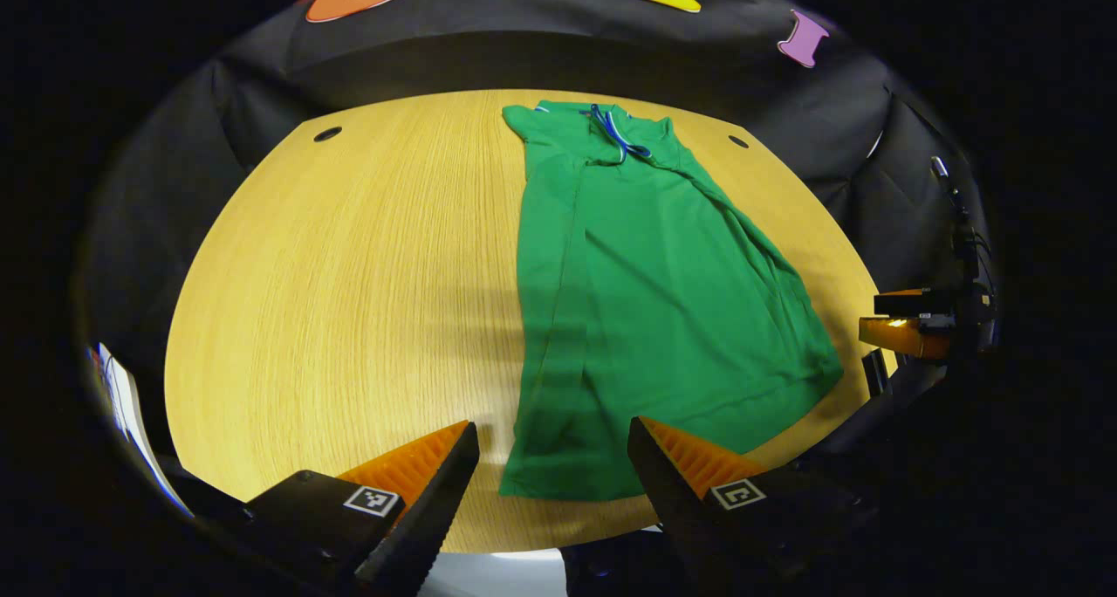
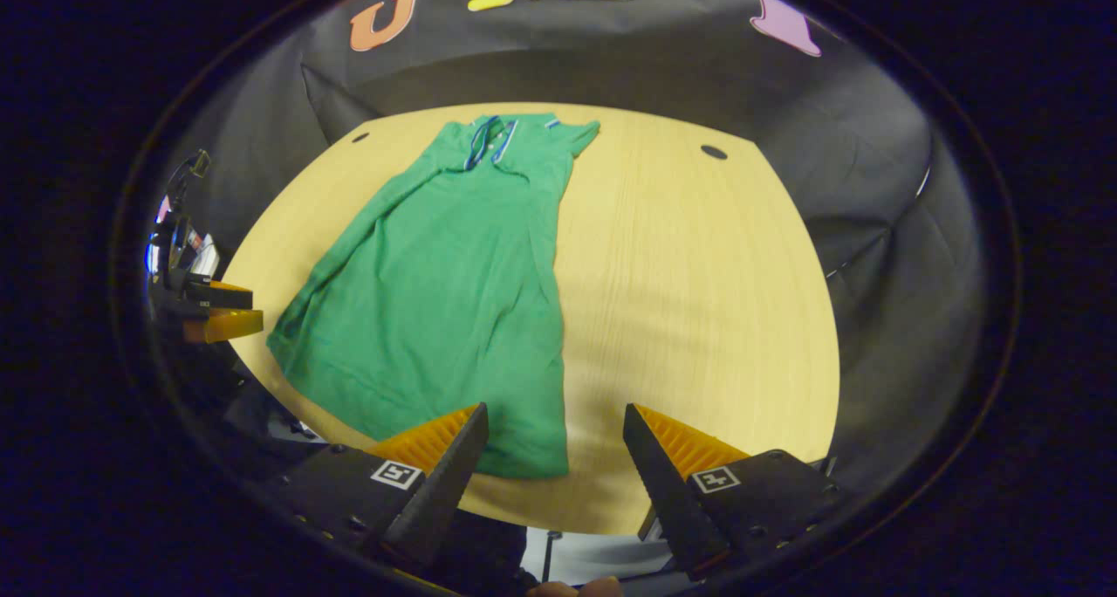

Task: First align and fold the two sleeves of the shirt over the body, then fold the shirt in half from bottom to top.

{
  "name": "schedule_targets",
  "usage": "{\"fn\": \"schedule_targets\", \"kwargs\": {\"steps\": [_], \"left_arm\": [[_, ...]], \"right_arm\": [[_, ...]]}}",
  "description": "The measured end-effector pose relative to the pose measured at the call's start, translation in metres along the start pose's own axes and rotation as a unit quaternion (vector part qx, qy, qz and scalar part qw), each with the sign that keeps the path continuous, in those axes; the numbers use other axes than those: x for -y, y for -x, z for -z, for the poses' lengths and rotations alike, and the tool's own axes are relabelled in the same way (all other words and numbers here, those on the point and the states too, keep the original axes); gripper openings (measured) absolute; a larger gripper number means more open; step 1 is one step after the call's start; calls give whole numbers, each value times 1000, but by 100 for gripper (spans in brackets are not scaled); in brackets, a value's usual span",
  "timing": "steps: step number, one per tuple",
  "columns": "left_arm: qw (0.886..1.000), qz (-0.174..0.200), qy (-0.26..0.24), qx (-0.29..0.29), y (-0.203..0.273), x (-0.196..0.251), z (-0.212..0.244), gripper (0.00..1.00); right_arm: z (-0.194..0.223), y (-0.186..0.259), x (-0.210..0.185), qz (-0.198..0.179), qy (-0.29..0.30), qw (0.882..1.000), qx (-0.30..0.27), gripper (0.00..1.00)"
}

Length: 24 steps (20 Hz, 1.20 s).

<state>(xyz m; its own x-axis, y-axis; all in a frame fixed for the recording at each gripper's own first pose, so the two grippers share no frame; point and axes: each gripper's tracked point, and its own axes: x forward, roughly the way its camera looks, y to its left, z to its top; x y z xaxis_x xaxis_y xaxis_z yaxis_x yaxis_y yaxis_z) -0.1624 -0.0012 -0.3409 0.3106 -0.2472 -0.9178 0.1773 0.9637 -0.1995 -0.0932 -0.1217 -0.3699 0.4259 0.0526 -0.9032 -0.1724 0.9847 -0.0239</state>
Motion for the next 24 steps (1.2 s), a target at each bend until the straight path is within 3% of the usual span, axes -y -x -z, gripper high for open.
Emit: {"fn": "schedule_targets", "kwargs": {"steps": [9,15,24], "left_arm": [[996,-35,-13,-76,-4,-8,22,100],[993,-46,-13,-105,-1,-11,28,100],[989,-58,-8,-133,12,-11,-3,100]], "right_arm": [[25,-36,-14,-2,14,997,-77,98],[34,-45,-17,1,13,996,-93,96],[42,-50,-16,-1,2,994,-113,94]]}}
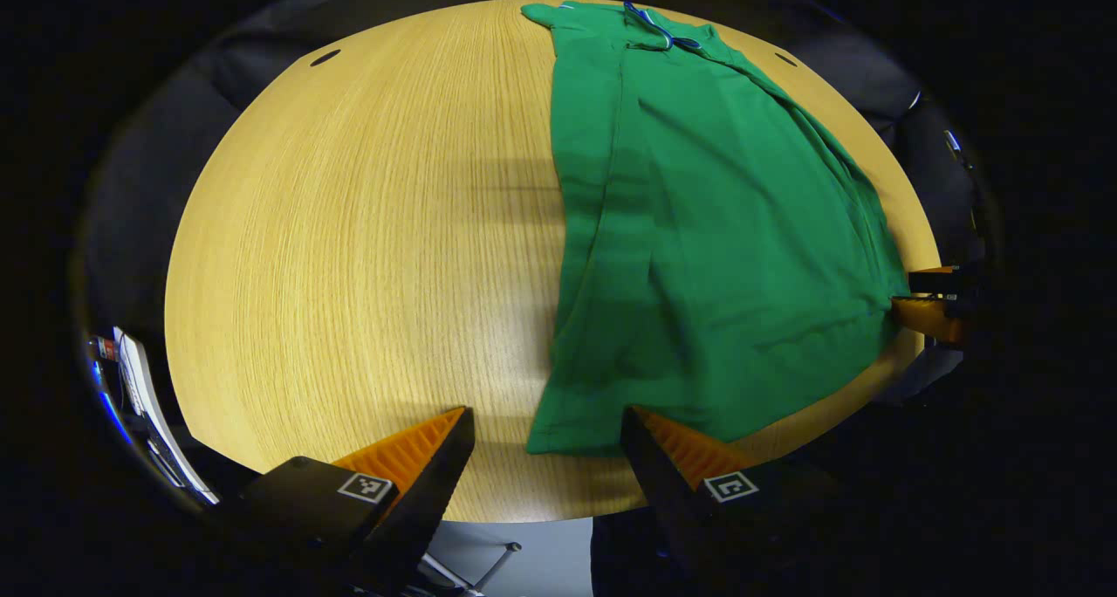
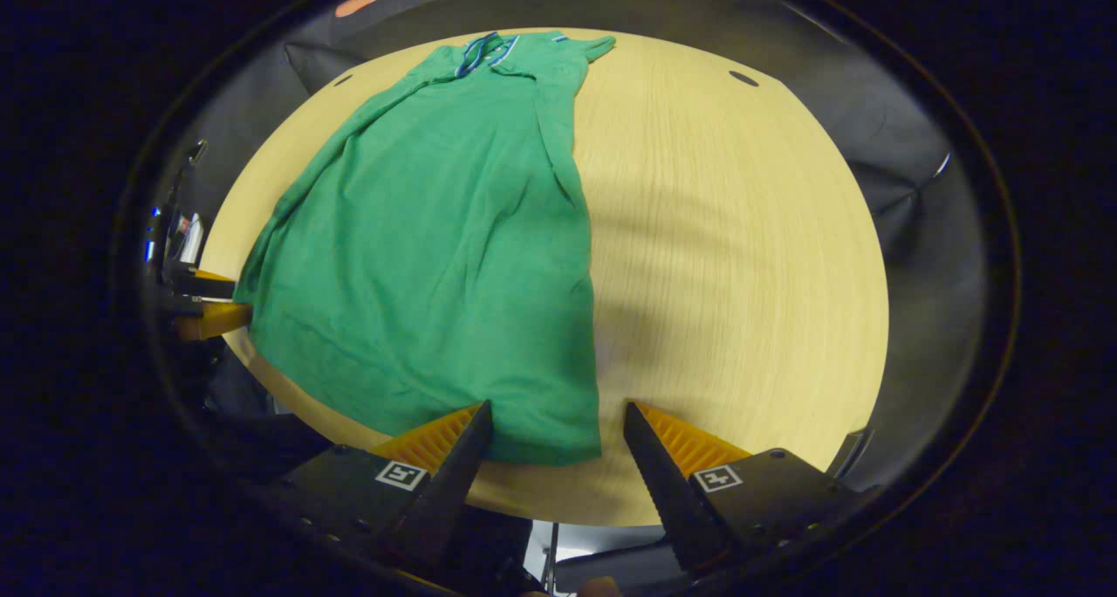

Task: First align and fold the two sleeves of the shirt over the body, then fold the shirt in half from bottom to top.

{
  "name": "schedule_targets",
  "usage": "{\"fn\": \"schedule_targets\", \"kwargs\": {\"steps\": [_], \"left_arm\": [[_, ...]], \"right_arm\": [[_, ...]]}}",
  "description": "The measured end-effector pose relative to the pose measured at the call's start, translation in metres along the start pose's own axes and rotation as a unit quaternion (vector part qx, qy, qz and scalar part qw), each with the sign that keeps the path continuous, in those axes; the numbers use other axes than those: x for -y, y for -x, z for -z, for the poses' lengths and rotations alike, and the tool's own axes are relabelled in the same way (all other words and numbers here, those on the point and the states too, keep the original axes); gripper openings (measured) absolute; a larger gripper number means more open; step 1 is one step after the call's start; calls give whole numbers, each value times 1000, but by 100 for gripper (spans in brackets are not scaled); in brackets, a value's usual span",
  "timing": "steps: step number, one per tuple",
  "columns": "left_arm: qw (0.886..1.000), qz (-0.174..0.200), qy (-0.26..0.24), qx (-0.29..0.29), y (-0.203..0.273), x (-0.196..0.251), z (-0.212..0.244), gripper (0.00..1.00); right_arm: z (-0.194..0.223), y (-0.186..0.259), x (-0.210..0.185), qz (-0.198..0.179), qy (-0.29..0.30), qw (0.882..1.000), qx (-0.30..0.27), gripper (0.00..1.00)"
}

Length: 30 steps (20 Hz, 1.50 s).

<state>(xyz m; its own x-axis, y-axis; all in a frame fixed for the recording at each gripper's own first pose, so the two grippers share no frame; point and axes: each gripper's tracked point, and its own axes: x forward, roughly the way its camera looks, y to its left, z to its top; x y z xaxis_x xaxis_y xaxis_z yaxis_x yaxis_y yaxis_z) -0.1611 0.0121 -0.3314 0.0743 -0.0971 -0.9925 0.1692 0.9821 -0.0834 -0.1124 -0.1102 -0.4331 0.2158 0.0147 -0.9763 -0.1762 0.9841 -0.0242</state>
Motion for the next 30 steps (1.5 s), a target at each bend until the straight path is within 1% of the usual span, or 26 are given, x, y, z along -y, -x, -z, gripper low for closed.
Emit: {"fn": "schedule_targets", "kwargs": {"steps": [2,3,4,6,7,8,9,10,11,12,14,15,16,20,21,22,23,24,25,27,30], "left_arm": [[1000,-3,6,-4,7,2,-9,100],[1000,-3,8,-5,10,3,-14,100],[1000,-4,12,-9,15,5,-19,100],[1000,0,13,-17,22,12,-31,100],[1000,2,9,-27,26,15,-37,96],[999,6,6,-35,31,19,-43,84],[999,11,4,-40,38,23,-51,78],[999,18,7,-42,41,27,-58,56],[999,28,14,-42,46,33,-67,44],[998,39,21,-43,50,37,-74,22],[995,76,36,-44,62,49,-92,8],[995,83,41,-41,70,51,-103,0],[995,87,42,-38,79,52,-114,7],[993,107,40,-34,121,57,-166,7],[992,115,44,-31,130,44,-171,7],[991,125,48,-28,141,18,-171,7],[990,132,50,-23,156,26,-194,7],[989,138,50,-14,160,39,-186,7],[989,142,47,0,167,40,-196,7],[989,142,42,31,187,27,-217,6],[986,146,32,68,210,32,-249,6]], "right_arm": [[1,1,0,1,-3,1000,-7,94],[1,1,-1,0,-6,1000,-13,92],[2,1,-2,0,-10,1000,-17,76],[5,0,-5,-2,-12,999,-31,63],[6,2,-6,-3,-13,999,-36,56],[5,1,-10,-7,-15,999,-41,41],[5,1,-16,-15,-19,999,-44,33],[8,1,-18,-16,-19,998,-51,10],[8,3,-19,-19,-16,998,-56,6],[12,1,-23,-27,-13,998,-61,6],[11,3,-24,-30,-13,997,-67,0],[12,6,-24,-33,-14,997,-67,0],[12,9,-22,-35,-17,997,-66,0],[2,26,-16,-49,-49,996,-54,0],[0,30,-15,-54,-58,995,-52,0],[-3,35,-14,-58,-64,995,-49,0],[-7,39,-12,-59,-67,995,-44,0],[-12,44,-11,-61,-70,995,-36,0],[-20,48,-11,-65,-73,995,-25,0],[-35,55,-9,-71,-80,994,-1,0],[-58,67,-5,-74,-90,993,31,0]]}}
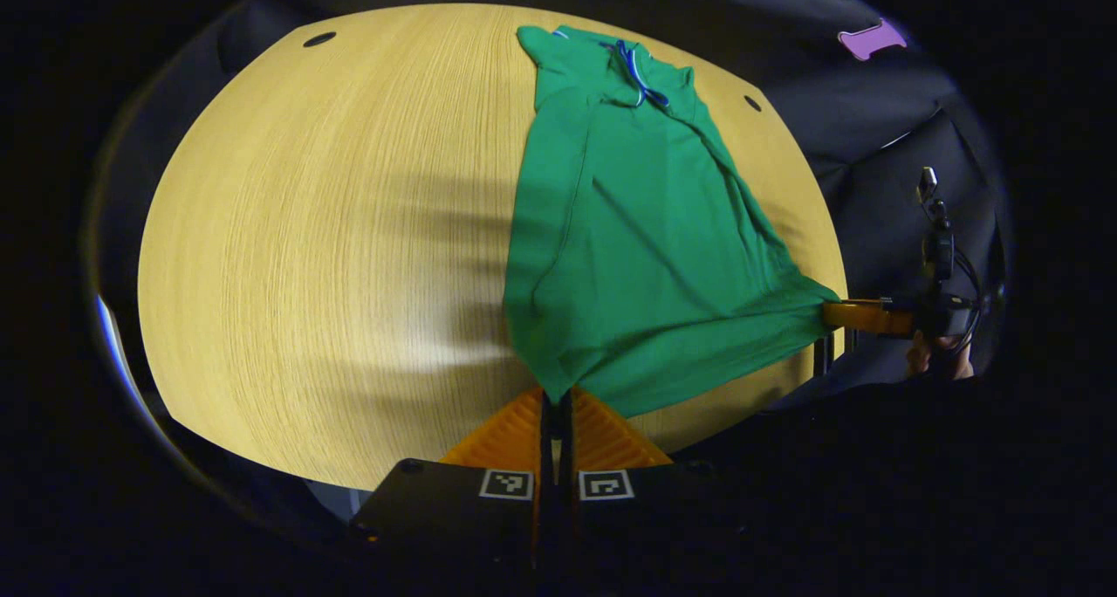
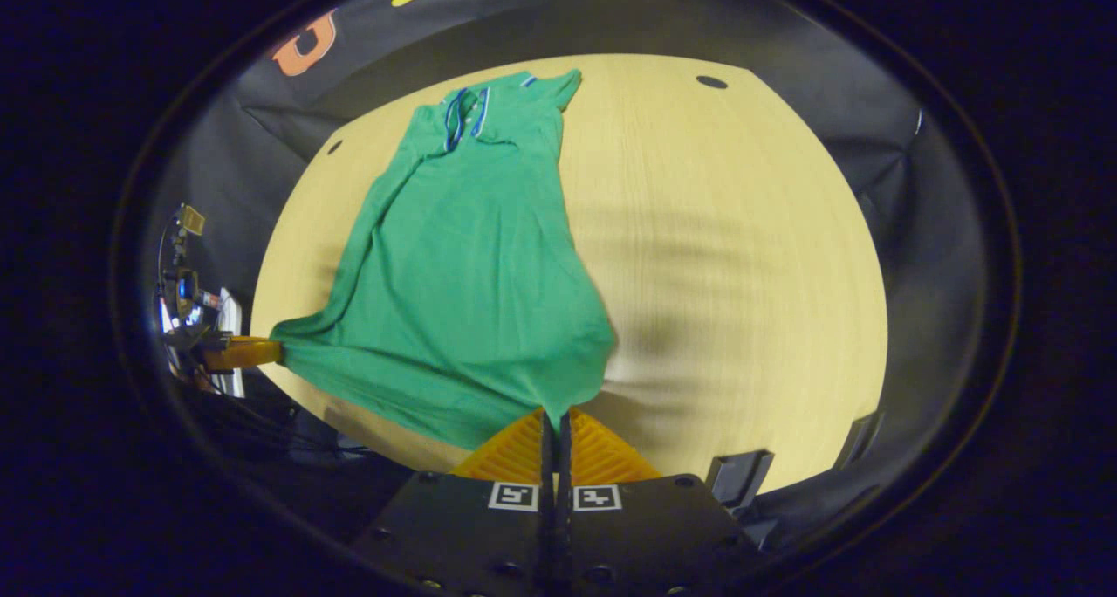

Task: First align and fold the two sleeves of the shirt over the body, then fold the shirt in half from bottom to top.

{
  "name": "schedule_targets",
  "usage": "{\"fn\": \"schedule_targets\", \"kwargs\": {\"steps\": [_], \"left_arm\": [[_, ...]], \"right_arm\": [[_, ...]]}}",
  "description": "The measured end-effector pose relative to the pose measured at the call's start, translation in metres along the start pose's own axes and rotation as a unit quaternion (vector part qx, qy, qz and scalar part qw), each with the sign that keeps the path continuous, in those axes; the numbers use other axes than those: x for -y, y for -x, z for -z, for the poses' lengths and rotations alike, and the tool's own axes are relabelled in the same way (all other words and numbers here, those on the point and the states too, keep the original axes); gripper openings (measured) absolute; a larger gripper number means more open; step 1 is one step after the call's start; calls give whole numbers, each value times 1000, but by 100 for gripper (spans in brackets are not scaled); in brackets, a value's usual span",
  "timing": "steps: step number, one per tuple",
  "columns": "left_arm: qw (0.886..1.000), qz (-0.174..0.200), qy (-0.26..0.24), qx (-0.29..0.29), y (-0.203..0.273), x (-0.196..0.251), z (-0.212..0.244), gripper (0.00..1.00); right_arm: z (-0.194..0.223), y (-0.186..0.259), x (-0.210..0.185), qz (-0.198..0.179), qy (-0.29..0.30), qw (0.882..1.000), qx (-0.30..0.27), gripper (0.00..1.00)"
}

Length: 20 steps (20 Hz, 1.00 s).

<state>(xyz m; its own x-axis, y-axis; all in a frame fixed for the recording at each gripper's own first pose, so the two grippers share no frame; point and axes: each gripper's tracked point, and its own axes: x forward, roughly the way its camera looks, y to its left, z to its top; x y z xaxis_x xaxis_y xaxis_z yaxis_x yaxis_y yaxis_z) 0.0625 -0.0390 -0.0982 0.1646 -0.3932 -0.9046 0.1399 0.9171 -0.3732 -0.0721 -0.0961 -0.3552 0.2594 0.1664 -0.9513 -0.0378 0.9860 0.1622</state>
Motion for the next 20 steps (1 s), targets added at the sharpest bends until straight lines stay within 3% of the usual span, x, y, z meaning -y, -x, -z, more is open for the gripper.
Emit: {"fn": "schedule_targets", "kwargs": {"steps": [6,13,20], "left_arm": [[996,2,-57,69,-25,17,-29,6],[985,-3,-12,172,-11,2,-102,6],[968,-20,-19,251,3,7,-185,6]], "right_arm": [[-46,17,-5,-8,-1,998,64,3],[-116,44,-5,-8,-12,988,157,0],[-195,67,-14,7,17,972,233,0]]}}
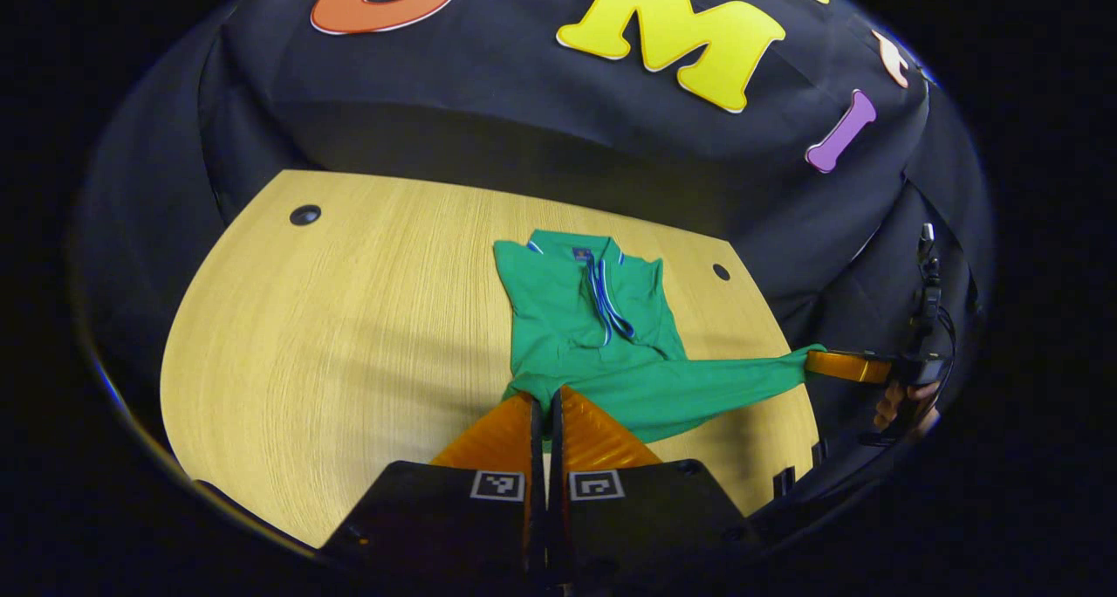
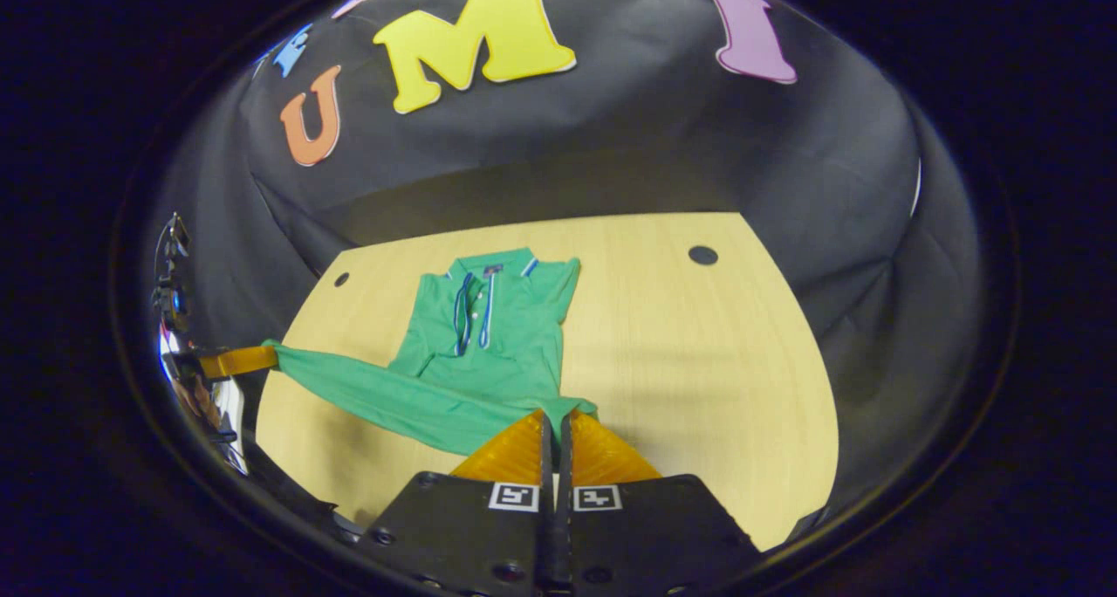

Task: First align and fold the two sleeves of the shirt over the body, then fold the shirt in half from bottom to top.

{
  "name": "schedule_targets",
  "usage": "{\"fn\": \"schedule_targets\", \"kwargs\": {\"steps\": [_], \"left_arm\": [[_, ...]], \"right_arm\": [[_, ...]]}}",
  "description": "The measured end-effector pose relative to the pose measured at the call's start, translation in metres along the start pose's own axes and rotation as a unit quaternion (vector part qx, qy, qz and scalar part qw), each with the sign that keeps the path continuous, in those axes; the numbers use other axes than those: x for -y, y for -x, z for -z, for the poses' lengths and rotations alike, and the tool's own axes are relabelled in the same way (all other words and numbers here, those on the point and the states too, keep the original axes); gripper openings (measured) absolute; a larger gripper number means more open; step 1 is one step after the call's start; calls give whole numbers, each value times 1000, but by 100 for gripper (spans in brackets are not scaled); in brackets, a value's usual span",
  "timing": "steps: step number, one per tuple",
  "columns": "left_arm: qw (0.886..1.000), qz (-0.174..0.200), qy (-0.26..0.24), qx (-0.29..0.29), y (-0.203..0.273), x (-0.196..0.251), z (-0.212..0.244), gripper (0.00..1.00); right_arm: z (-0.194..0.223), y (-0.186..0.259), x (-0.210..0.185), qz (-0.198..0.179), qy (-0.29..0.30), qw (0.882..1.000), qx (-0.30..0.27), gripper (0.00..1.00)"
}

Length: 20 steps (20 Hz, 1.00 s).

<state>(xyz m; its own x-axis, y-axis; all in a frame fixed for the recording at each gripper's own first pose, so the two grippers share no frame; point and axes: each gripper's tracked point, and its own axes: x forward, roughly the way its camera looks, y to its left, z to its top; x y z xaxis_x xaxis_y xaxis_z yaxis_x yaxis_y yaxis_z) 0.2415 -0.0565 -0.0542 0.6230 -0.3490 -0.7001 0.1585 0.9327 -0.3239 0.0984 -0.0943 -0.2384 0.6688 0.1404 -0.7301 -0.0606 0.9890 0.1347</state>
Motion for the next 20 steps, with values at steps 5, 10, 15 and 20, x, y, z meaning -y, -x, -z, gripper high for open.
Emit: {"fn": "schedule_targets", "kwargs": {"steps": [5,10,15,20], "left_arm": [[998,-14,-17,51,-20,4,-58,6],[993,-41,-48,100,-47,-1,-110,6],[987,-65,-70,131,-88,-8,-141,6],[988,-63,-58,128,-151,-22,-140,6]], "right_arm": [[-65,-14,0,4,1,999,52,0],[-123,-44,-9,-1,0,996,89,0],[-169,-86,-16,4,13,993,120,0],[-180,-150,-21,8,37,992,120,0]]}}
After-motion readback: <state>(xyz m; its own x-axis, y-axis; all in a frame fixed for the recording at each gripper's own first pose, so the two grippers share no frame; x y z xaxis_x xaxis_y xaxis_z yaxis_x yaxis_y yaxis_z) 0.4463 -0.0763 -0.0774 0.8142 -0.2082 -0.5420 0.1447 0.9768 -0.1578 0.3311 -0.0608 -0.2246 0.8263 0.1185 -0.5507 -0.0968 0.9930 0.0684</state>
